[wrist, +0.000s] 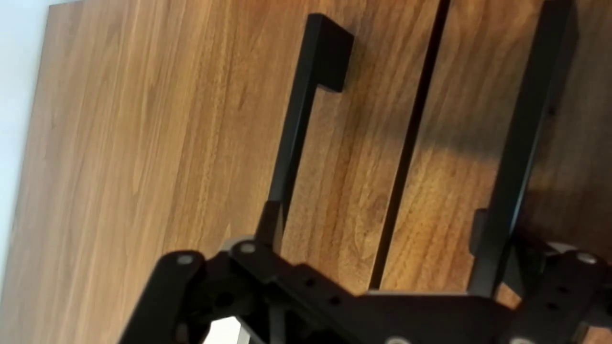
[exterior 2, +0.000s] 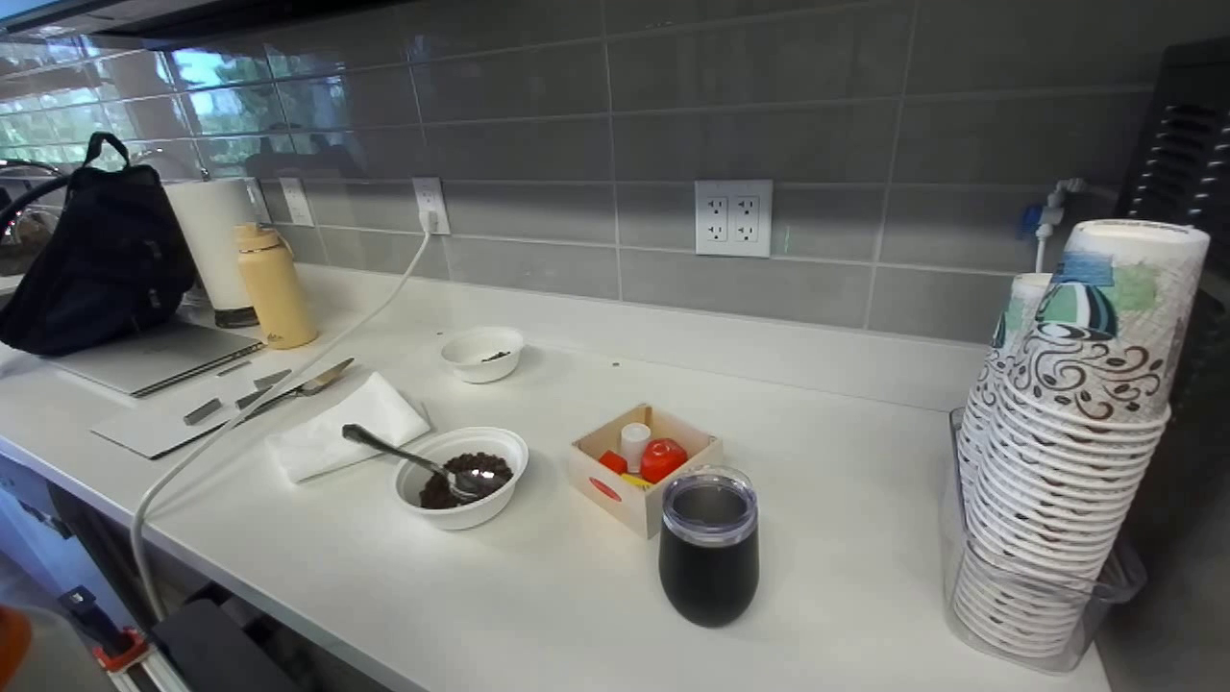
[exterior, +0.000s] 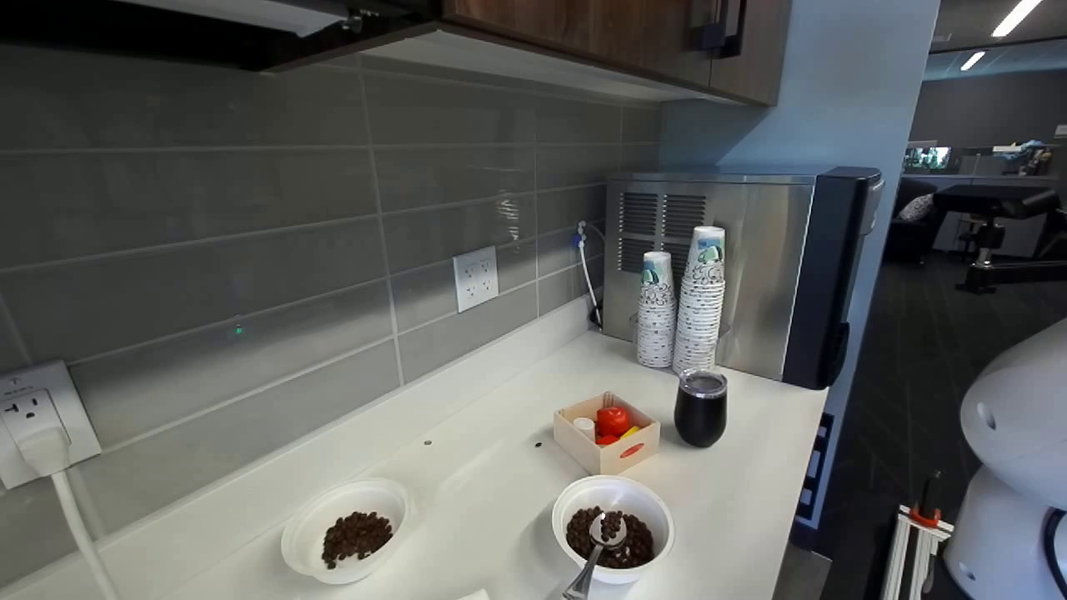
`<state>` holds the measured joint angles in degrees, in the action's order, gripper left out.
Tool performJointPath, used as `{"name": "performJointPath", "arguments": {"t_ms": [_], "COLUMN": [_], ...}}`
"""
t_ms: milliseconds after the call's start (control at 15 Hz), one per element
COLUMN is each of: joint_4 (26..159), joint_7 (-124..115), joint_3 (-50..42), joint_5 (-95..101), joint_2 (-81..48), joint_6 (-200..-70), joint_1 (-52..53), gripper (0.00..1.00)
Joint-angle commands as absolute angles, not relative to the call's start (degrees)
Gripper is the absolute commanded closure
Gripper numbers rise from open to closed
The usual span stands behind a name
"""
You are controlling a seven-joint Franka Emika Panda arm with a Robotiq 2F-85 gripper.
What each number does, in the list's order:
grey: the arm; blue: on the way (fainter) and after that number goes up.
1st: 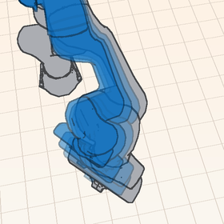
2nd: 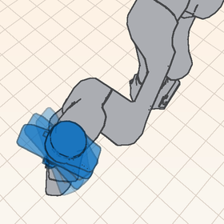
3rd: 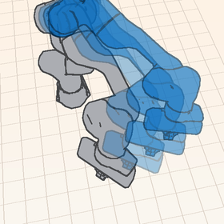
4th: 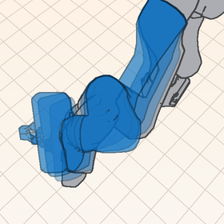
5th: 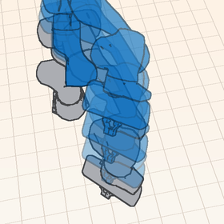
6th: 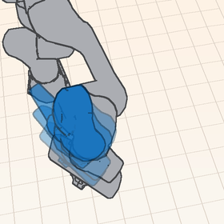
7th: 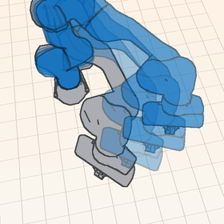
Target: Open then close the top left cabinet door
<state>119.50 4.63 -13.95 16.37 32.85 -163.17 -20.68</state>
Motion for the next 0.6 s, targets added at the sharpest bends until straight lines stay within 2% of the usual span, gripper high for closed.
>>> {"name": "performJointPath", "arguments": {"t_ms": [0, 533], "joint_4": [116.85, 118.36], "joint_7": [5.12, 5.43], "joint_3": [-15.65, -16.91], "joint_5": [14.92, 14.78], "joint_2": [30.66, 32.86], "joint_6": [-164.23, -163.96], "joint_1": [-21.47, -23.14], "gripper": [0.00, 0.00]}}
